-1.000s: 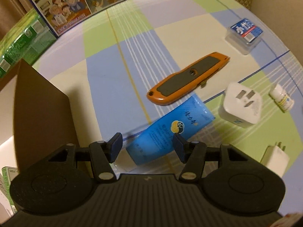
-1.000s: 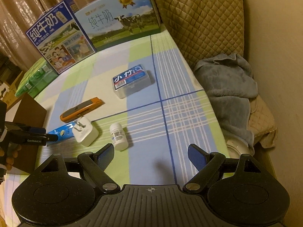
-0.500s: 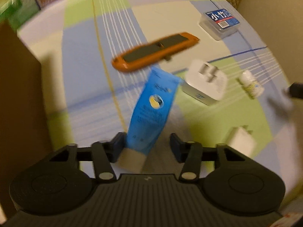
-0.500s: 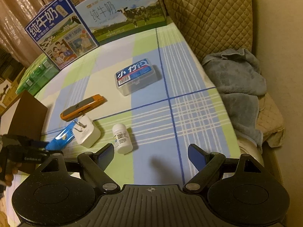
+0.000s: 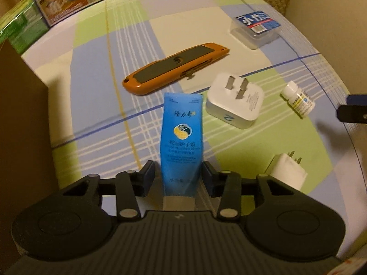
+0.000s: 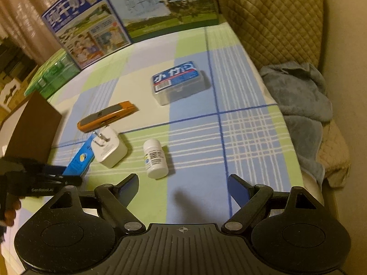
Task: Organize rigid objects
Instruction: 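Grasp the blue hand cream tube with the left tool while the right tool grasps the white pill bottle, then carry the tube and pill bottle into the box and release both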
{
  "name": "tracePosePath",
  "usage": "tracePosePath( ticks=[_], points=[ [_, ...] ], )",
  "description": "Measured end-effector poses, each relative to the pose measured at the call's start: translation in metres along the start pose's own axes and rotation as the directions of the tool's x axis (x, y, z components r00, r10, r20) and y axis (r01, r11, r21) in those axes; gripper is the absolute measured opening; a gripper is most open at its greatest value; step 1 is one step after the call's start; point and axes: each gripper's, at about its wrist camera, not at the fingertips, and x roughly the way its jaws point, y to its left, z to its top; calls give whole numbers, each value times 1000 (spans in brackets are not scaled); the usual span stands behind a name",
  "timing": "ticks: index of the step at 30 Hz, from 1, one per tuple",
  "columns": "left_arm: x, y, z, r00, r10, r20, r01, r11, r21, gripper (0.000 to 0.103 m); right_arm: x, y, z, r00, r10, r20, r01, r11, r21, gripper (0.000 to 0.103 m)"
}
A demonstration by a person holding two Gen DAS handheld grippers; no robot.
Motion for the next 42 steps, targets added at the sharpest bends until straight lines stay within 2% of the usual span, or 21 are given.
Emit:
tracePosePath(
  ticks=[3,7,10,15,19,22,28,33,42],
  points=[
    [0,1,-2,1000,-11,16,11,1000,-14,33,5,9,1,1000,10,11,-10,999,-52,82],
    [-3,5,-9,999,13,34,-11,998,-69,32,17,24,3,1000,19,25,-15,990,-137,79],
    [-7,14,-20,999,26,38,-20,988,-155,32,28,34,4,999,19,28,-13,979,-206,66],
    [-15,21,-37,999,44,30,-36,972,-233,32,48,45,8,1000,1,20,5,961,-277,50],
    [-16,17,-41,998,52,26,-45,972,-231,32,61,47,8,1000,-19,-1,18,953,-302,33],
    [-15,14,-39,998,59,21,-54,979,-199,33,67,47,5,999,-32,-9,27,951,-309,27],
    [-15,11,-36,998,61,28,-55,984,-167,32,65,46,2,999,-37,-6,33,946,-323,24],
    [-19,12,-39,998,44,33,-36,976,-215,31,60,44,-1,999,-34,-12,29,953,-301,24],
    [-44,10,-40,996,36,81,-15,970,-244,31,37,47,-5,1000,0,-3,0,960,-280,23]
  ],
)
